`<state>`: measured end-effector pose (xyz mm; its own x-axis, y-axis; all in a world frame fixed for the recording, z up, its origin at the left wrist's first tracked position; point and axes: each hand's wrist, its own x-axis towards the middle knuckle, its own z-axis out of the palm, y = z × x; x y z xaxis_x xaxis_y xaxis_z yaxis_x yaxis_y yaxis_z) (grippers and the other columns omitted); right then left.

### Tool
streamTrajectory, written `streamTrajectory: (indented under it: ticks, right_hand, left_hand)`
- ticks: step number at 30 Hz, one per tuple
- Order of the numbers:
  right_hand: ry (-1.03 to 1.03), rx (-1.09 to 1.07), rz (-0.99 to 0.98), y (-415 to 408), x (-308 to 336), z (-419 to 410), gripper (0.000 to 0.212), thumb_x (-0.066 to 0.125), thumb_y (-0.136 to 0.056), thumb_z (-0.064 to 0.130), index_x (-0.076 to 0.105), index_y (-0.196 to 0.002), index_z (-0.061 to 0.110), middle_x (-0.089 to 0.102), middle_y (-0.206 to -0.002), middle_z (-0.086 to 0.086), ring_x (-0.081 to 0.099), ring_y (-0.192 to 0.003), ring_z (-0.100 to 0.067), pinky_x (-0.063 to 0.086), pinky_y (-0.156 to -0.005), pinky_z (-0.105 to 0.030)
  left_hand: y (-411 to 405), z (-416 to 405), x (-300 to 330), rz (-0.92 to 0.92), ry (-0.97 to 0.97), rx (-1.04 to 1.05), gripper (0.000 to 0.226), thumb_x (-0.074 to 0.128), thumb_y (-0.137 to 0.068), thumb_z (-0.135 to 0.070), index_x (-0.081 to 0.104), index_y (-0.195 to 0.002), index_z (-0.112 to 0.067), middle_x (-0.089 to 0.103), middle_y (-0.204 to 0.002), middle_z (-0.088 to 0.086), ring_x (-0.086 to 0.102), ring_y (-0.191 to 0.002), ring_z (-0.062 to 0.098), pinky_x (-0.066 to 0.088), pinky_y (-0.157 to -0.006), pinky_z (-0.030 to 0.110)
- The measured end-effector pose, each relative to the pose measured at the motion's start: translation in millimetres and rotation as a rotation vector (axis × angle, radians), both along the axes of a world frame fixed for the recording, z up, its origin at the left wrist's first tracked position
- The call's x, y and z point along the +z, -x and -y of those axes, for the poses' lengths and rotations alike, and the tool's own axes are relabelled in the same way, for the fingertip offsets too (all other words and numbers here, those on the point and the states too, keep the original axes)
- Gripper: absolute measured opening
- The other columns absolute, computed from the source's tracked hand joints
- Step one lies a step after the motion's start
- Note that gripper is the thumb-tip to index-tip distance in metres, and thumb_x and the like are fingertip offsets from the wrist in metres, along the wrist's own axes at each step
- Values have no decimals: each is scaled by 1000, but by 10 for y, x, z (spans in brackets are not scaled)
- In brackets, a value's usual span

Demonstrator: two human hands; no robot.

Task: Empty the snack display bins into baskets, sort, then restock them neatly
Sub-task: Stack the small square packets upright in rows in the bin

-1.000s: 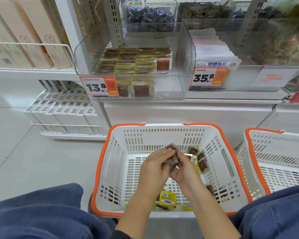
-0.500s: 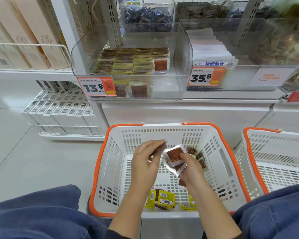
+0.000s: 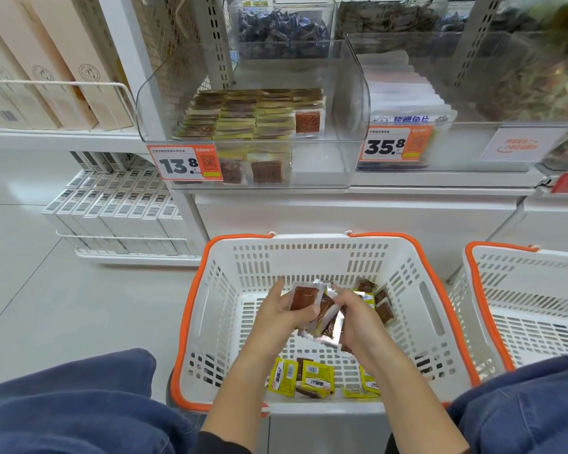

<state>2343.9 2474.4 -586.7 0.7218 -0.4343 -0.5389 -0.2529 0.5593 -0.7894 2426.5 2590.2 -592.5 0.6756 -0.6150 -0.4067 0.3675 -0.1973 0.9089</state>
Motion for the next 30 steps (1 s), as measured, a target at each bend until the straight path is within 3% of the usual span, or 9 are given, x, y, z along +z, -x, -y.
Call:
streamTrajectory:
  ticks: [2, 5, 9, 11, 14, 18, 23, 25, 30]
  right_hand:
    - [-56, -5, 19, 3, 7, 15, 32, 36, -95, 2, 61, -91, 22, 68, -80, -9, 63, -84, -38, 53, -81, -52]
    - [-77, 31, 65, 12, 19, 11, 31, 37, -96, 2, 55, -109, 24, 66, -81, -14, 65, -67, -27, 54, -68, -42]
    - [-47, 44, 102, 11, 4, -18, 27, 51, -98, 16, 59, -124, 15, 73, -103, -14, 70, -92, -32, 56, -68, -38]
    - [-76, 21, 88, 6, 10, -30, 29, 49, -99, 22, 61, -122, 9, 69, -112, -20, 68, -98, -37, 56, -62, -35]
    - [-105, 6, 106, -5, 0, -27, 31, 39, -99, 10, 64, -118, 7, 65, -118, -23, 64, -97, -37, 56, -62, -35]
    - [26, -6, 98, -20, 14, -107, 32, 45, -96, 2, 68, -111, 18, 73, -101, -8, 68, -83, -19, 52, -58, -26]
    - [23, -150, 95, -62, -53, -160, 23, 47, -96, 4, 64, -109, 13, 70, -96, -9, 64, -86, -23, 48, -73, -36]
    - [40, -199, 83, -59, -61, -150, 18, 48, -99, 12, 62, -109, 14, 70, -95, -6, 66, -82, -20, 49, -69, -35]
    - [219, -264, 19, -35, -67, -116, 19, 45, -102, 15, 63, -97, 11, 56, -65, 10, 50, -60, -3, 46, -67, -24]
  left_hand:
    - [-32, -20, -47, 26, 31, -29, 52, 77, -78, -11, 58, -127, -13, 71, -113, 2, 65, -107, 22, 49, -90, 33]
    - [-46, -52, -35, -30, 101, -30, 43, 78, -74, -17, 66, -115, -12, 72, -108, 11, 68, -100, 29, 53, -89, 37]
    - [-58, -84, 17, -100, 118, -65, 33, 69, -84, -4, 66, -116, -9, 71, -101, 13, 67, -84, 21, 51, -65, 22]
    - [-45, -86, 2, -107, 103, -61, 32, 69, -85, -6, 66, -117, -10, 70, -106, 16, 67, -89, 25, 56, -76, 30]
    - [-34, -101, -28, -139, 100, -17, 32, 68, -86, -8, 65, -118, -12, 70, -111, 16, 67, -98, 29, 51, -94, 42]
    - [35, -49, -17, -160, 92, -54, 31, 69, -88, -15, 65, -118, -18, 71, -109, 8, 67, -99, 22, 51, -98, 42]
    - [99, 21, -50, -356, 144, 64, 22, 59, -95, -16, 65, -117, -14, 72, -105, 13, 67, -91, 26, 53, -95, 42]
    - [80, -3, -55, -329, 91, 46, 24, 64, -92, -18, 65, -114, -9, 74, -97, 12, 68, -81, 21, 54, -85, 33]
    - [2, -89, -85, -152, -81, 2, 14, 70, -88, -18, 73, -99, -10, 75, -94, 12, 67, -82, 21, 51, -88, 35]
